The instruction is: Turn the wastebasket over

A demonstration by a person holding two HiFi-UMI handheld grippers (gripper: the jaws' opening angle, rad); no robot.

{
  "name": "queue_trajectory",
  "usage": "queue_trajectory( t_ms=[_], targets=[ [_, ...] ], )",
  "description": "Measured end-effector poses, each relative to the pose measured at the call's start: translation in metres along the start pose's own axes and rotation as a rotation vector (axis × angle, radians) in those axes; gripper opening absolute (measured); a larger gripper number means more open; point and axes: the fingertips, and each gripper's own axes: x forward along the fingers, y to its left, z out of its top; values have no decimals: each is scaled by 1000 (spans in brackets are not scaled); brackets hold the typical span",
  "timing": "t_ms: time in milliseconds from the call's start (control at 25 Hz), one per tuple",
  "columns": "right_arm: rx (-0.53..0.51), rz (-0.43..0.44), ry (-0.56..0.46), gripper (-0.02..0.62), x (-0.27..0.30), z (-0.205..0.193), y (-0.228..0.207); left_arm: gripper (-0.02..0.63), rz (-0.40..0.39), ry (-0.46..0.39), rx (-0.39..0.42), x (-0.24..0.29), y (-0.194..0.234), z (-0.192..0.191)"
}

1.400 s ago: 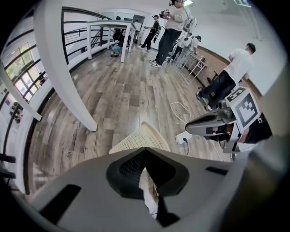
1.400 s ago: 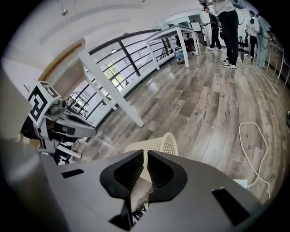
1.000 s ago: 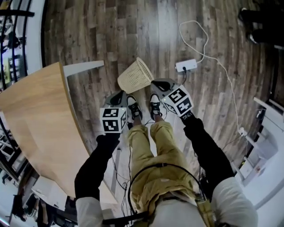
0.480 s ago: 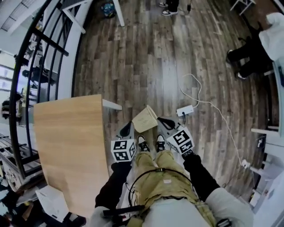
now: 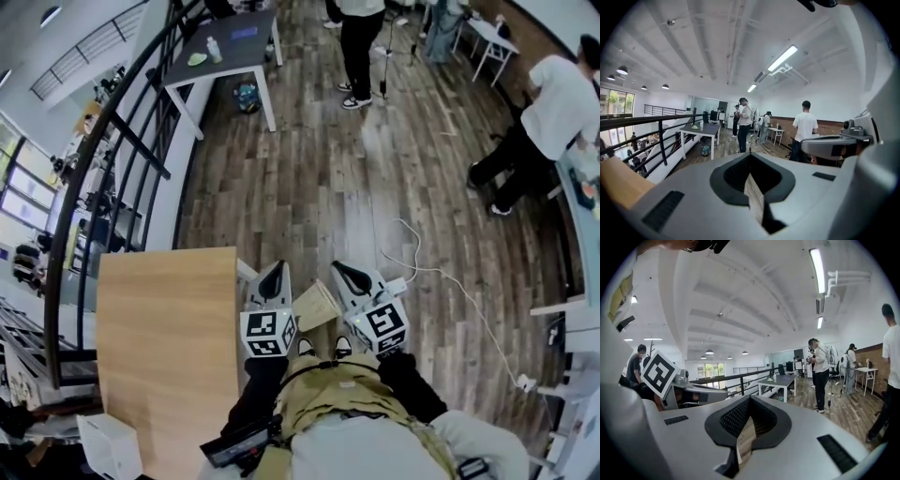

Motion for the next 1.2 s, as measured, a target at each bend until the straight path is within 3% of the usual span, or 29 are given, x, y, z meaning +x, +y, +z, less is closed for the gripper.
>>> queue_trajectory(
  t_ms=[200,440,1200],
  targets=[
    [-57,-40,-91,21,-6,55,1,0,11,-127,30,-14,-8,52],
    [-103,-46,-192,21,-2,97,13,2,21,-181,49,-16,-12,82],
    [-162,-20,-261,21,11,129,24,1,8,-278,41,-20,-11,110]
  ],
)
